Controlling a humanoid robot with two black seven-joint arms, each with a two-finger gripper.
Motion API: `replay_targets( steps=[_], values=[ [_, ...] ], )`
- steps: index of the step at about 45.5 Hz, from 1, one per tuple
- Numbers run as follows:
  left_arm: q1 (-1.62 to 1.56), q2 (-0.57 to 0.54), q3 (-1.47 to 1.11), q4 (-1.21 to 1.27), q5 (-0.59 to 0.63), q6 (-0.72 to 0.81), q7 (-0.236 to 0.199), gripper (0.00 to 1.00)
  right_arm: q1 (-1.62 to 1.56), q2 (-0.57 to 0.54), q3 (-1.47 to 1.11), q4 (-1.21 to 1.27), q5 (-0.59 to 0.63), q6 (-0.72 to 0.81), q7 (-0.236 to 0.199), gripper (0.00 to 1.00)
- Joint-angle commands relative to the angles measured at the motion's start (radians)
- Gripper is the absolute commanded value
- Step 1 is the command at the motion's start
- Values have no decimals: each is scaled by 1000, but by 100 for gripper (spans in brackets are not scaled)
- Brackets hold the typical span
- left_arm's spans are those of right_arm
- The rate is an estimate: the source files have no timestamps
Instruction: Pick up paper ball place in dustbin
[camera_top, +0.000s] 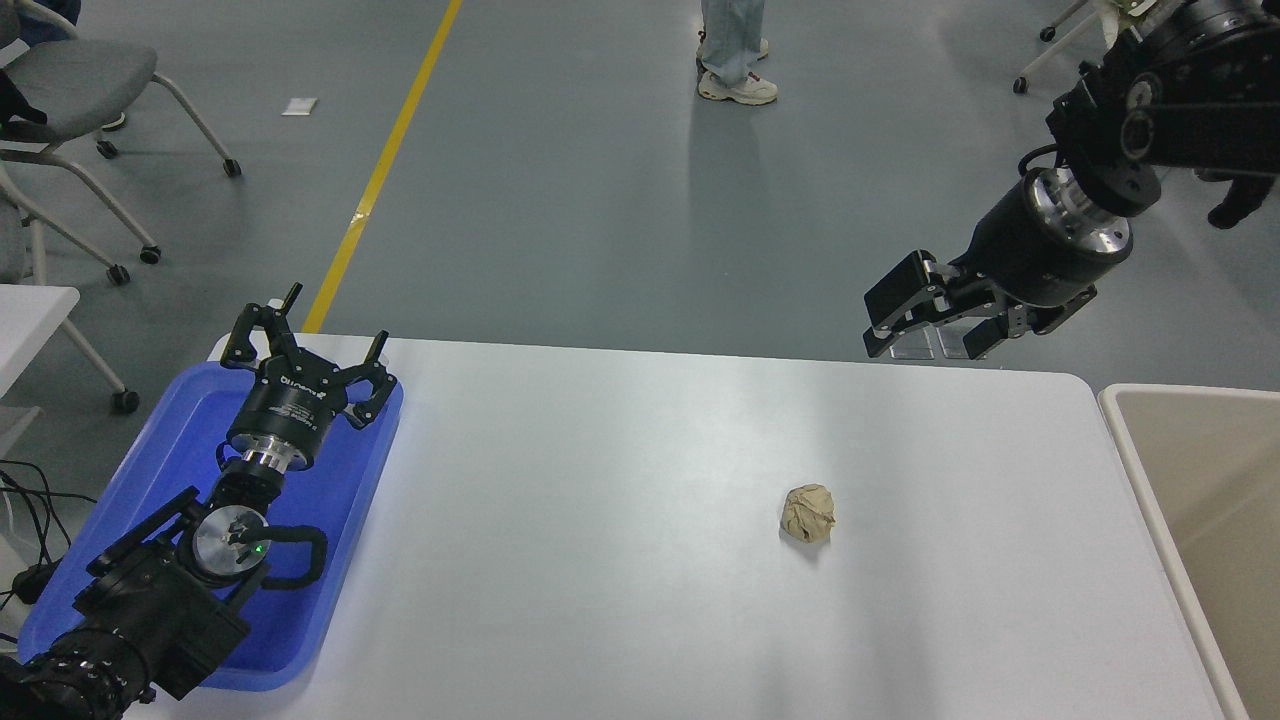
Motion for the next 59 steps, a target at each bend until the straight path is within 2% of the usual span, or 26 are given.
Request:
replay_targets(
  steps=[1,4,11,18,31,48,59],
  values=[
    [0,0,0,0,0,0,2,100,-71,9,77,-51,-1,0,0,100],
    [0,0,0,0,0,0,0,100,-115,36,88,-100,-1,0,0,100],
    [0,0,0,0,0,0,0,100,-198,144,92,-182,-1,-109,0,100],
    [0,0,0,0,0,0,0,100,-276,199,92,-212,-3,-190,0,100],
    [0,0,0,0,0,0,0,100,-480,306,155,-412,-6,-245,1,100],
    [0,0,0,0,0,0,0,100,-721,310,149,-614,-27,-345,1,100],
    [0,0,0,0,0,0,0,100,-830,310,149,-637,-33,-393,1,100]
  ],
)
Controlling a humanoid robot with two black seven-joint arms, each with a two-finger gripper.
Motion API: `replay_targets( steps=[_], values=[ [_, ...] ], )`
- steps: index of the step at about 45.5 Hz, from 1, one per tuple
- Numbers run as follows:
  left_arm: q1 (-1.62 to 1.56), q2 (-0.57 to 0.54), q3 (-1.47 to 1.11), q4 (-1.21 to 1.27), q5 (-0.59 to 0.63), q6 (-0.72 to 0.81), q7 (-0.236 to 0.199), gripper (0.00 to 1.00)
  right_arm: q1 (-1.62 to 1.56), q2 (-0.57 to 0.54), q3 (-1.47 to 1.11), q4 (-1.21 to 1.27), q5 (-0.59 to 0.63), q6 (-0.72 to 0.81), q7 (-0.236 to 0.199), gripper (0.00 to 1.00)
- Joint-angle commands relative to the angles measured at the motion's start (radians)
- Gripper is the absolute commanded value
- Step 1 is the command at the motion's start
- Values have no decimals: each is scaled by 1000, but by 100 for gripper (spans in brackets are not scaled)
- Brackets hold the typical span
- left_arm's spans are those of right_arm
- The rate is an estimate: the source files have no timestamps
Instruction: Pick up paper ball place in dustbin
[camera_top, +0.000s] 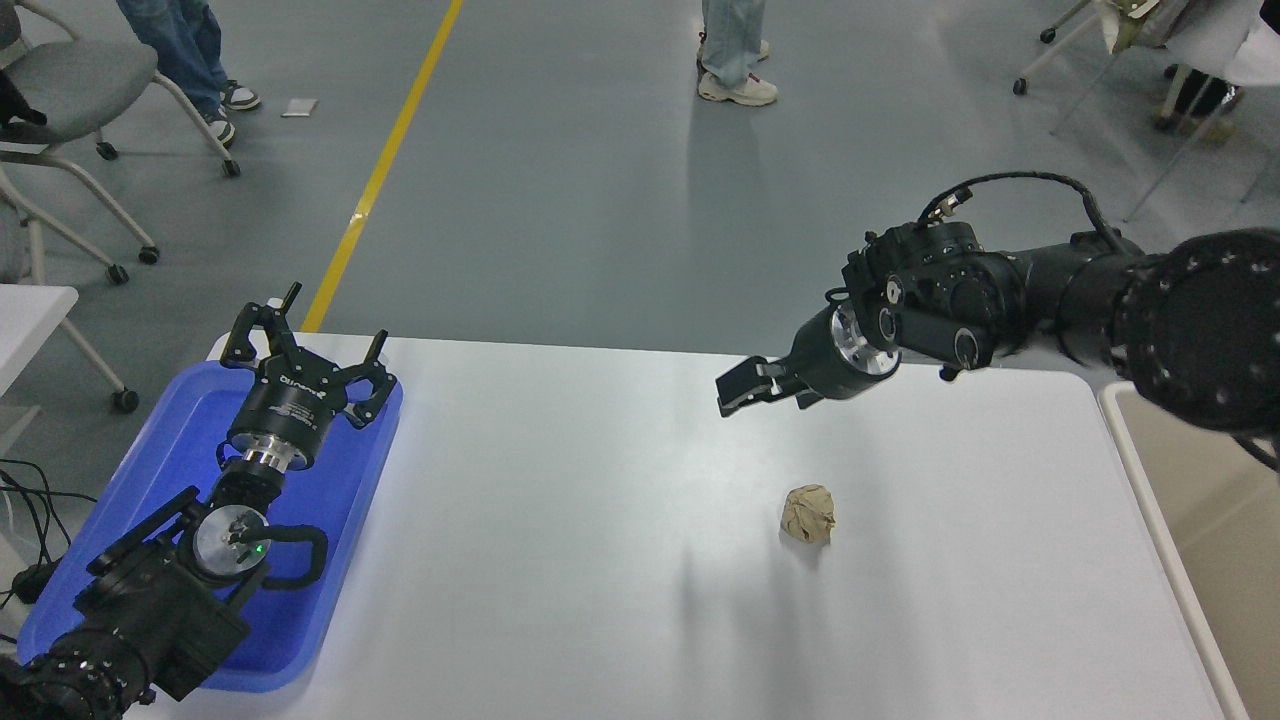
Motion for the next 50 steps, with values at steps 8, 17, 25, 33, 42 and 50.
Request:
replay_targets(
  steps=[8,17,25,33,42,50],
  values=[
    [0,0,0,0,0,0,0,100,-170,5,8,-67,-5,-93,0,100],
    [0,0,0,0,0,0,0,100,-213,5,14,-115,-3,-109,2,100],
    [0,0,0,0,0,0,0,100,-221,5,14,-124,-3,-110,4,100],
    [0,0,0,0,0,0,0,100,-238,5,14,-126,-5,-130,4,100],
    [0,0,0,0,0,0,0,100,-255,5,6,-126,-5,-152,4,100],
    [0,0,0,0,0,0,0,100,-268,5,3,-126,-5,-179,4,100]
  ],
)
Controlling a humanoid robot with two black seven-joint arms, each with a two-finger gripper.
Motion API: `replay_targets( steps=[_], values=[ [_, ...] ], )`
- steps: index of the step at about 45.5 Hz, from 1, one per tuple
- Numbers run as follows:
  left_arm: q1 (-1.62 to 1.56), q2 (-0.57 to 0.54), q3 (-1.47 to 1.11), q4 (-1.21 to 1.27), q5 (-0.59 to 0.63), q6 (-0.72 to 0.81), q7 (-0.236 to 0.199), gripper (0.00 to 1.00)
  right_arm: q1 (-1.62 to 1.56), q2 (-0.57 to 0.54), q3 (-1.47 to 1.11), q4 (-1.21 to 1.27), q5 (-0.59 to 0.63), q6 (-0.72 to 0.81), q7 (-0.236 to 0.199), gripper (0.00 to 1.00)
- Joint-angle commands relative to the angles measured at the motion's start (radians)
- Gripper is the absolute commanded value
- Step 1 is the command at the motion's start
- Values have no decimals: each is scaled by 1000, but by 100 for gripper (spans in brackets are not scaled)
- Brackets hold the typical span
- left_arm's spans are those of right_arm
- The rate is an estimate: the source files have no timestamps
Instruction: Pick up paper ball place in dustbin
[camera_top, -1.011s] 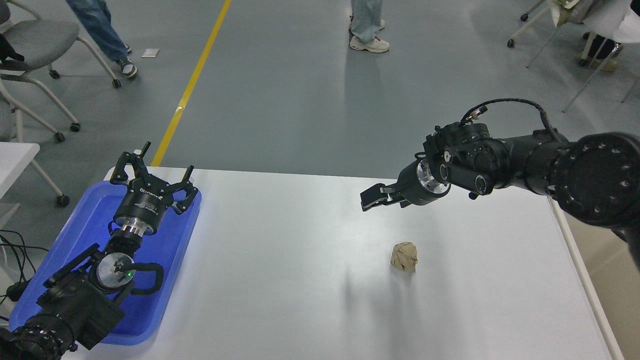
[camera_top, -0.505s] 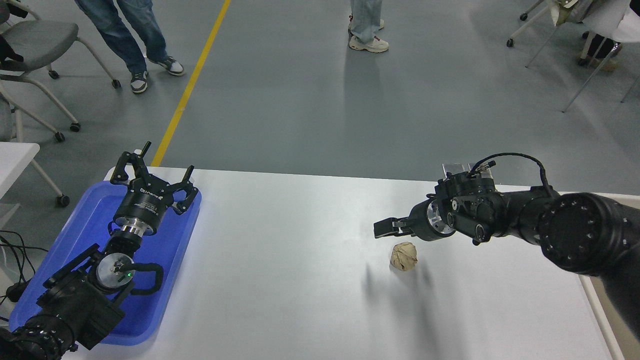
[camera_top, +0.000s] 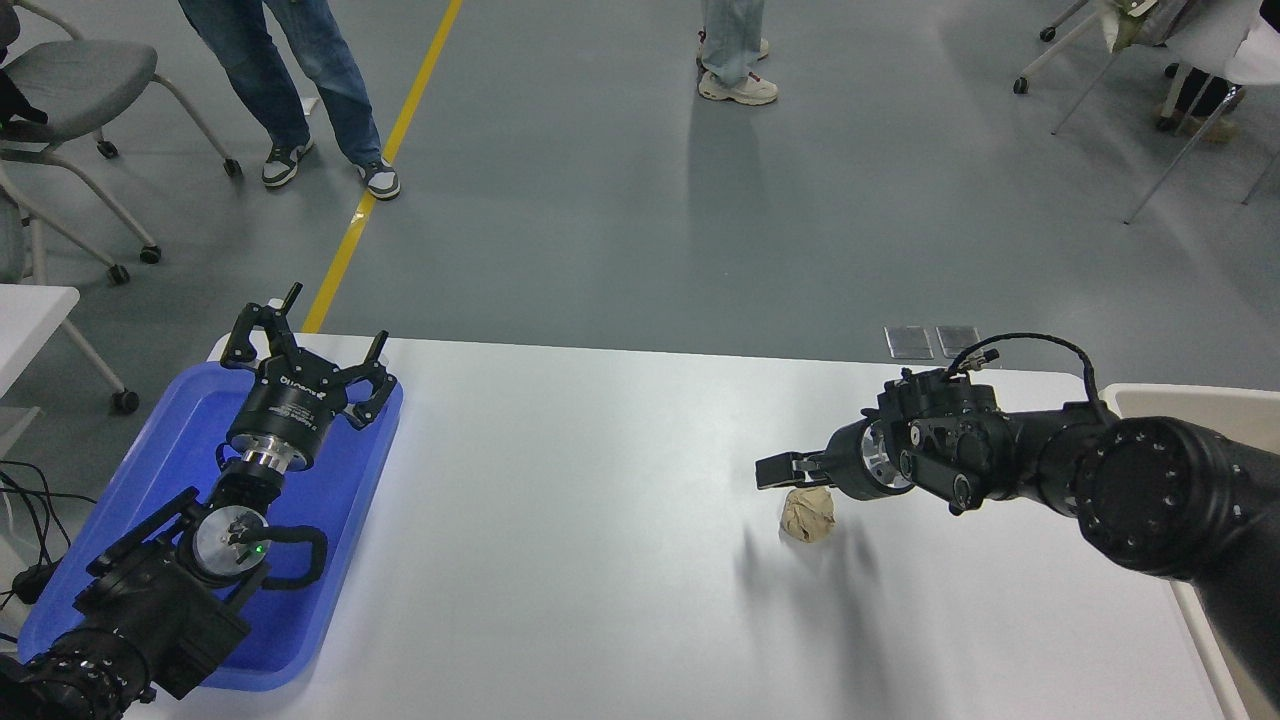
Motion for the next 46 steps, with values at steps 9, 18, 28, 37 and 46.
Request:
replay_targets(
  steps=[9,18,28,37,46],
  values=[
    [0,0,0,0,0,0,0,100,-35,0,-6,-2,-2,-41,0,100],
    [0,0,0,0,0,0,0,100,-41,0,-10,-2,-3,-45,0,100],
    [0,0,0,0,0,0,0,100,-53,0,-11,1,-58,-130,3,86],
    [0,0,0,0,0,0,0,100,-56,0,-11,5,-128,-139,6,51],
    [0,0,0,0,0,0,0,100,-52,0,-13,13,-148,-137,9,33]
  ],
)
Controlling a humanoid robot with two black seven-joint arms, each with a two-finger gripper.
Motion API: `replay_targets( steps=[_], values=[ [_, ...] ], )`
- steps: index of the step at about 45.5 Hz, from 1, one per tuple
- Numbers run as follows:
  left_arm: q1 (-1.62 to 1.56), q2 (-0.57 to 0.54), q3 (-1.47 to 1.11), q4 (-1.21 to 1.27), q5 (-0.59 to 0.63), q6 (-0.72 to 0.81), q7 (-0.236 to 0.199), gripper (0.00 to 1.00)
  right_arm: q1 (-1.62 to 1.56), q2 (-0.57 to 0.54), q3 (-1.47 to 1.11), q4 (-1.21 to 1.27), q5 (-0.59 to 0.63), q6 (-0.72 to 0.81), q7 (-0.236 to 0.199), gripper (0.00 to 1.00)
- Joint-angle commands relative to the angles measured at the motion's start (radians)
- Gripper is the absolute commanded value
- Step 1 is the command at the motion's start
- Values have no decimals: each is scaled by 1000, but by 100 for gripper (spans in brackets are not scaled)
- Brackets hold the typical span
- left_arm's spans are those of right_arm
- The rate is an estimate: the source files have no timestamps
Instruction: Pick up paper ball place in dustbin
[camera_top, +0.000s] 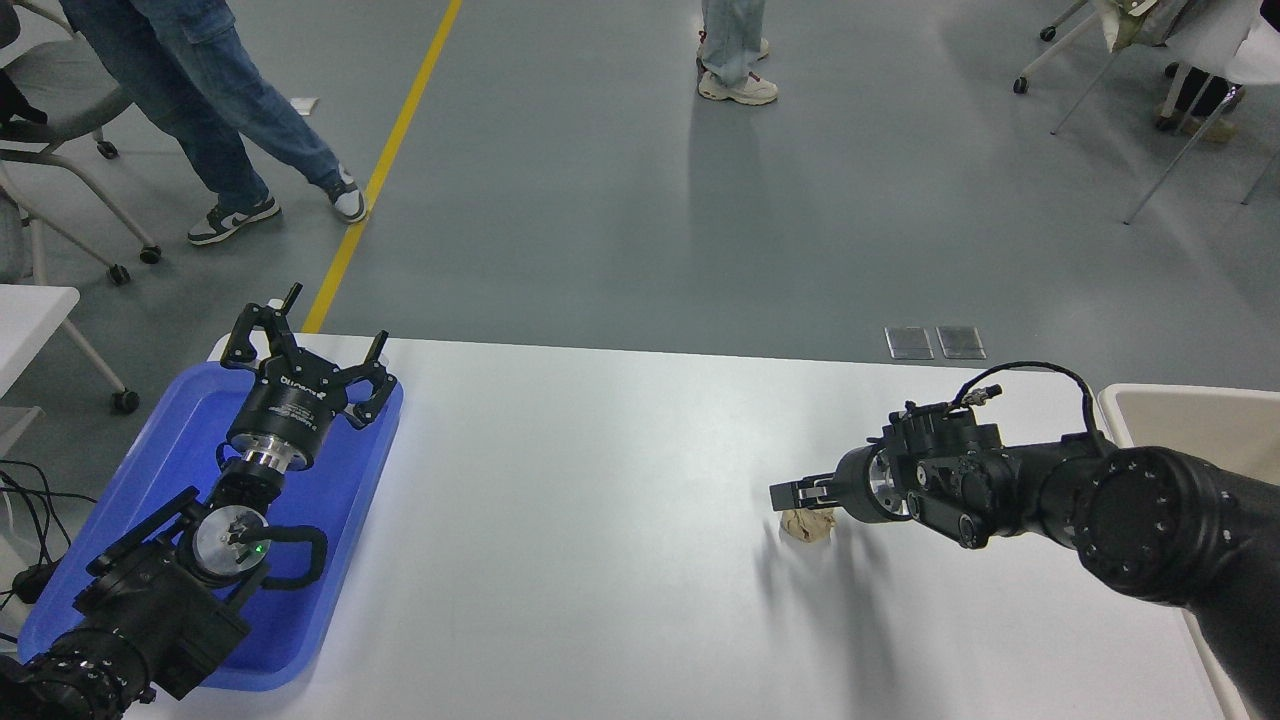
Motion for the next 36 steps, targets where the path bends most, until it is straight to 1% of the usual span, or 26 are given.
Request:
replay_targets(
  steps=[1,4,12,16,20,25,36],
  values=[
    [0,0,0,0,0,0,0,100,1,0,-2,8,-37,-9,5,28],
    [0,0,0,0,0,0,0,100,4,0,-2,11,-42,-6,15,21],
    [0,0,0,0,0,0,0,100,18,0,-2,11,-79,-6,62,4],
    [0,0,0,0,0,0,0,100,32,0,-2,11,-89,-4,81,0],
    [0,0,0,0,0,0,0,100,61,-6,-2,16,-89,2,91,0],
    [0,0,0,0,0,0,0,100,120,-41,-2,60,-89,20,98,0],
    [0,0,0,0,0,0,0,100,366,-169,-54,281,-83,85,99,0]
  ],
)
